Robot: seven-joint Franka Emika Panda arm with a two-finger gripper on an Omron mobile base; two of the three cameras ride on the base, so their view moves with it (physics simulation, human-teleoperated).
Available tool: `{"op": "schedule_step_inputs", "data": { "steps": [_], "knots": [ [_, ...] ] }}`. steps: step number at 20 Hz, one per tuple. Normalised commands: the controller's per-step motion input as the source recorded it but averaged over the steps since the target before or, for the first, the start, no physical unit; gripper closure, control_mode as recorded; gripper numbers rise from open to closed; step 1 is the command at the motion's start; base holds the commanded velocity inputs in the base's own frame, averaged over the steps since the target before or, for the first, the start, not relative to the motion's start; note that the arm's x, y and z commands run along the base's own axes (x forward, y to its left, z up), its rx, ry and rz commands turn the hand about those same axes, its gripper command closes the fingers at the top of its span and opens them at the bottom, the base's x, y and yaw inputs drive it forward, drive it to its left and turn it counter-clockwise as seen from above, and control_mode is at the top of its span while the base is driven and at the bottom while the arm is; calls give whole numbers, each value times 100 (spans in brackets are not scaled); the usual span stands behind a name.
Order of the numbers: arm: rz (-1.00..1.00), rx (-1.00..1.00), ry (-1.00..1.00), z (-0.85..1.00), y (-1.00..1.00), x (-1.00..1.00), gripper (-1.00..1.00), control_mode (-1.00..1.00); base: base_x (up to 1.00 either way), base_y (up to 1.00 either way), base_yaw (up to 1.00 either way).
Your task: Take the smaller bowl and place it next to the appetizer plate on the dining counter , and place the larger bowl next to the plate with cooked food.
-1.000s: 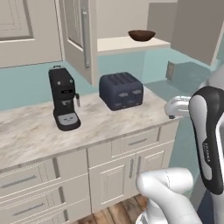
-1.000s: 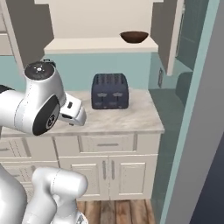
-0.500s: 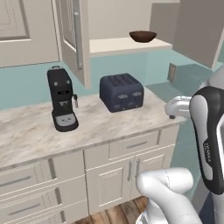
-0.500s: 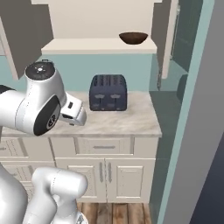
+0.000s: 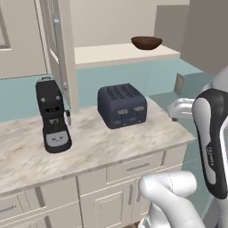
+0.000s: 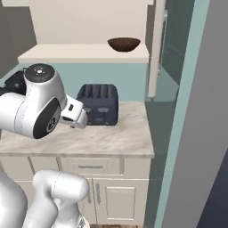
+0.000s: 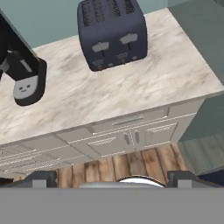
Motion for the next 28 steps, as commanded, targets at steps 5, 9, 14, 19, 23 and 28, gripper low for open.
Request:
{"op": "schedule_step_inputs", "data": {
  "steps": [5,9,14,19,23,28],
  "knots": [
    [0,0,0,0,0,0,-100,100,86,-17,0],
    [0,0,0,0,0,0,-100,100,93,-3,0],
    [0,0,0,0,0,0,-100,100,86,-3,0],
    [0,0,0,0,0,0,-100,100,52,-2,0],
    [-2,0,-9,11,0,5,-100,-100,0,0,0],
    [-15,-1,-21,47,0,0,-100,-100,0,0,0]
  ]
}}
